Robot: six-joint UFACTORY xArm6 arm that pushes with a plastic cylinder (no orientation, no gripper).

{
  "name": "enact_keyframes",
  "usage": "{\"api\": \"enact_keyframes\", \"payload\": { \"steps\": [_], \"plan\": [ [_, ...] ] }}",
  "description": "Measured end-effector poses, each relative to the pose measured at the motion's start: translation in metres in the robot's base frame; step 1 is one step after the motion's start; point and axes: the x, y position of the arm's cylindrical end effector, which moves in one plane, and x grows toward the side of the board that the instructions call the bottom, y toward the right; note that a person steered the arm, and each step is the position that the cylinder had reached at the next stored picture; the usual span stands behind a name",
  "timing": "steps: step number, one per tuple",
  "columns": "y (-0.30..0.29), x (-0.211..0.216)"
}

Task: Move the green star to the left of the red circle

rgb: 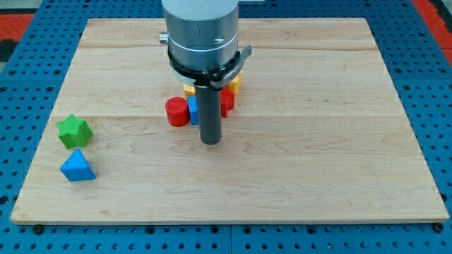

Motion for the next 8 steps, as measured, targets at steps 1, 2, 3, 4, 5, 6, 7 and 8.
{"api": "enact_keyframes", "payload": {
  "steps": [1,2,3,4,5,6,7,8],
  "plan": [
    [0.000,0.000],
    [-0.031,0.003],
    [-0.070,0.014],
    [-0.104,-0.007],
    [-0.151,-0.018],
    [-0.156,-0.070],
    [-0.195,-0.094],
    [-0.269,-0.083]
  ]
}}
